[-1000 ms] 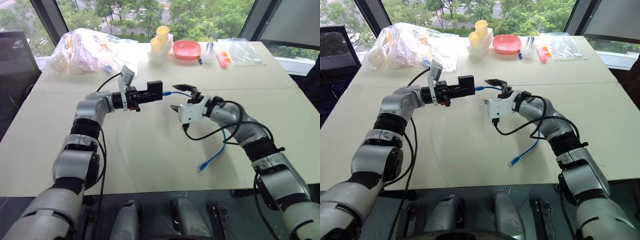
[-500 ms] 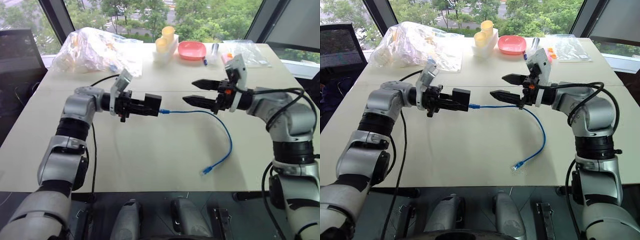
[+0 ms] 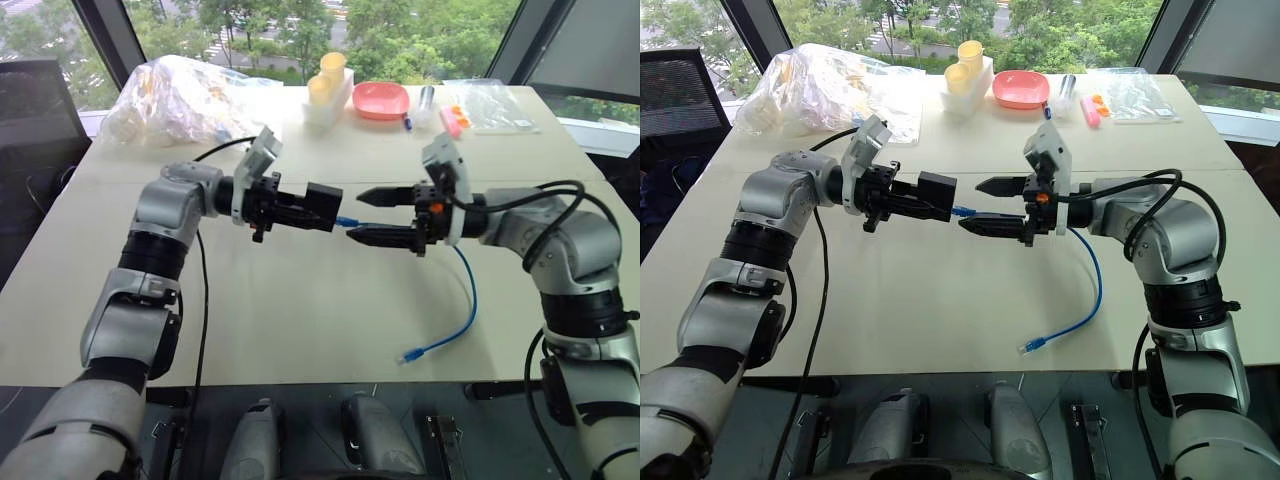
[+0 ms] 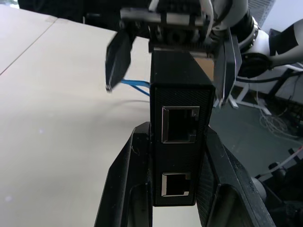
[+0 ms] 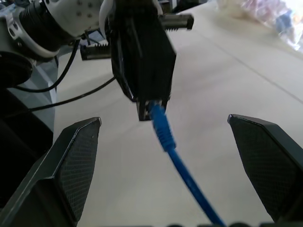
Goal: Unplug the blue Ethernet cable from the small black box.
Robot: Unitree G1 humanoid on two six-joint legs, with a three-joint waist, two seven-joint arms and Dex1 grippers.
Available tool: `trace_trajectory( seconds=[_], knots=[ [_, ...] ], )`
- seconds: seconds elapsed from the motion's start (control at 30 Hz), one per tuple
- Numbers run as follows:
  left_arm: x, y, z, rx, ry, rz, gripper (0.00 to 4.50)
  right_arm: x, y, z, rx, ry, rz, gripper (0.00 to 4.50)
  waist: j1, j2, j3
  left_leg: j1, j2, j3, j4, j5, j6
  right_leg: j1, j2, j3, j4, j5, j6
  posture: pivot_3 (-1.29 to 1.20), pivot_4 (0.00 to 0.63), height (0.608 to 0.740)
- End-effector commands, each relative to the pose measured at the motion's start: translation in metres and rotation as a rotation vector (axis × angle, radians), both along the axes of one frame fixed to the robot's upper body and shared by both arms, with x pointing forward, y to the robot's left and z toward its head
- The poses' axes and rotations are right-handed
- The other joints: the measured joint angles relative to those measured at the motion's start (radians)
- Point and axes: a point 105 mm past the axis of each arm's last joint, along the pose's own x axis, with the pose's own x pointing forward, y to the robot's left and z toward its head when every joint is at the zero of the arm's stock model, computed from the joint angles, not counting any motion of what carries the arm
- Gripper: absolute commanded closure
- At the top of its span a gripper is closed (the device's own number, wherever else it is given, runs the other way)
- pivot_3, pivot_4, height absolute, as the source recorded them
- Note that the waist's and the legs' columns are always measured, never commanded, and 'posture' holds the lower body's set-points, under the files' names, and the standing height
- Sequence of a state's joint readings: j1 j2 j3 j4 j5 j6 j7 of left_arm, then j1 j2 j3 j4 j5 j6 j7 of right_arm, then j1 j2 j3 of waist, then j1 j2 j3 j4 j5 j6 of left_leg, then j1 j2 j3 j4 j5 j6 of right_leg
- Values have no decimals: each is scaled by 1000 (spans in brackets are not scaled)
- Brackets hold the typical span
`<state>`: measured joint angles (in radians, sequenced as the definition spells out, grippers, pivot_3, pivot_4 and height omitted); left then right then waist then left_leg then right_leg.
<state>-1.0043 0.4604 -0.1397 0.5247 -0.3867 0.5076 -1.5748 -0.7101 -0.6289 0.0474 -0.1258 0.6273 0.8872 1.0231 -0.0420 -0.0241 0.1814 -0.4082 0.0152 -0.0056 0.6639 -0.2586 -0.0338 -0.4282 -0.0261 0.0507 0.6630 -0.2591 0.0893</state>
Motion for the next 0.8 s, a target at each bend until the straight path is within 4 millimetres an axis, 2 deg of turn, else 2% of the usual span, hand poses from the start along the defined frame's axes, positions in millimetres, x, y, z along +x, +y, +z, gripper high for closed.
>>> trace_trajectory(
  seconds=[0.03, 0.37, 0.8],
  knots=[
    [1, 0, 17, -35, -53, -5, 3975, -1, 6, 10, 19, -55, 1, 14, 0, 0, 0, 0, 0, 0, 0, 0, 0, 0, 0, 0, 0, 0, 0, 0, 150, 735],
    [-3, -2, 17, -47, -37, -14, 3975, 10, 13, 9, 66, -50, -57, 14, 1, 0, 0, 0, 0, 0, 0, 0, 0, 0, 0, 0, 0, 0, 0, 0, 150, 735],
    [-8, 0, 15, -40, -25, -29, 3975, 19, 8, 6, 53, -66, -105, 14, 0, 0, 0, 0, 0, 0, 0, 0, 0, 0, 0, 0, 0, 0, 0, 0, 150, 735]
  ],
)
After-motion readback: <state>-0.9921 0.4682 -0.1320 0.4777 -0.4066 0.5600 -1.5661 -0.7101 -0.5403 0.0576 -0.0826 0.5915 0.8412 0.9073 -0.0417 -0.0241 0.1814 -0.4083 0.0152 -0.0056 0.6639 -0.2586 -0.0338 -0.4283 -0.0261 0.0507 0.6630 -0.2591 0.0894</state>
